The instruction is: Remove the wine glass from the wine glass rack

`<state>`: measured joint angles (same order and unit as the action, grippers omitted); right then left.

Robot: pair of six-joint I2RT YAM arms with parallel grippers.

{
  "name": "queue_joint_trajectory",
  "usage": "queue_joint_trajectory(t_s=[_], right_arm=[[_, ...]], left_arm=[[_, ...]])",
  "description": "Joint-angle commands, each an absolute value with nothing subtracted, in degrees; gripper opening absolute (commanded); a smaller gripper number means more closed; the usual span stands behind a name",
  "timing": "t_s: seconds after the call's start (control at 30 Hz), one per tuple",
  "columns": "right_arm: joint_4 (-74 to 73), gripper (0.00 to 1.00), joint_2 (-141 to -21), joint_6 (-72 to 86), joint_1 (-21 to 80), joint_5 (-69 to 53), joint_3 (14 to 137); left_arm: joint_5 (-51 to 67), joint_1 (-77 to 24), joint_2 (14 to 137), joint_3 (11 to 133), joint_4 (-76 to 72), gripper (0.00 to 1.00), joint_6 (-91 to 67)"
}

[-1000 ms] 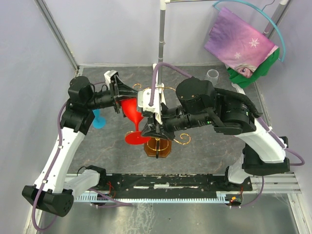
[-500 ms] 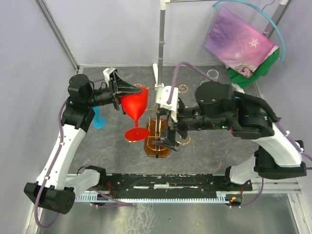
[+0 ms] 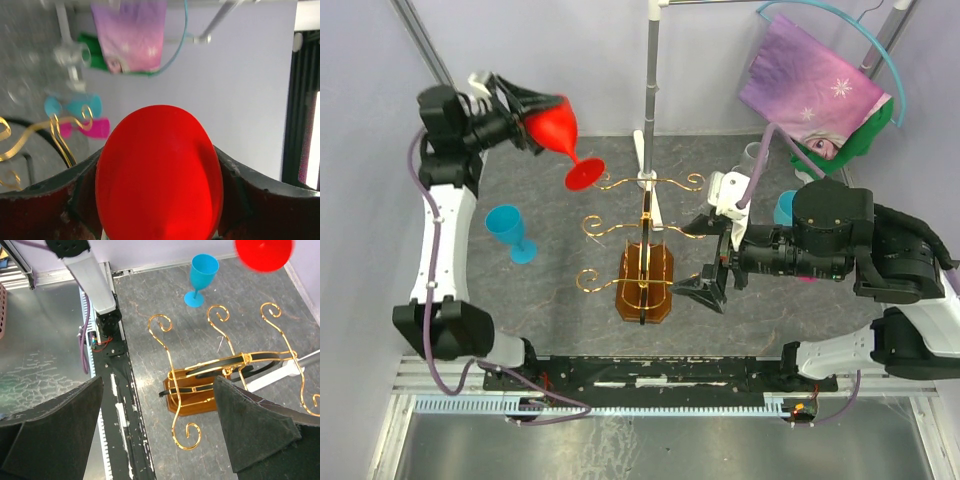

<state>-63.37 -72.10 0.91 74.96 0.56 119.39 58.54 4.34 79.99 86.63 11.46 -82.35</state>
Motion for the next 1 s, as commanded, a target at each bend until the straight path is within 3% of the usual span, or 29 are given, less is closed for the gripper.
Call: queue_joint_trajectory(t_s=[0.0,0.13,0.63,0.97], right_arm=[[-61.27,0.99,-68.94,2.66,75.03,3.2,117.14],[-60.85,1.0,-65.71,2.36,74.97,4.43,113.86],[-57.07,1.0,-58.18,5.91,74.99,8.7,100.88],[-59.73,1.0,-60.06,5.49,75.03,10.82,101.15]], left_arm=[[47.97,7.52,85.91,105.84,28.37,0.5,-59.13],[34.91,7.48,88.83,110.85,32.63,0.5,-49.54],[-5.45,-1.05,83.14,95.04,18.1,0.54,-23.35],[-27.19,-15.0,83.89,77.64,1.77,0.53,-9.56]])
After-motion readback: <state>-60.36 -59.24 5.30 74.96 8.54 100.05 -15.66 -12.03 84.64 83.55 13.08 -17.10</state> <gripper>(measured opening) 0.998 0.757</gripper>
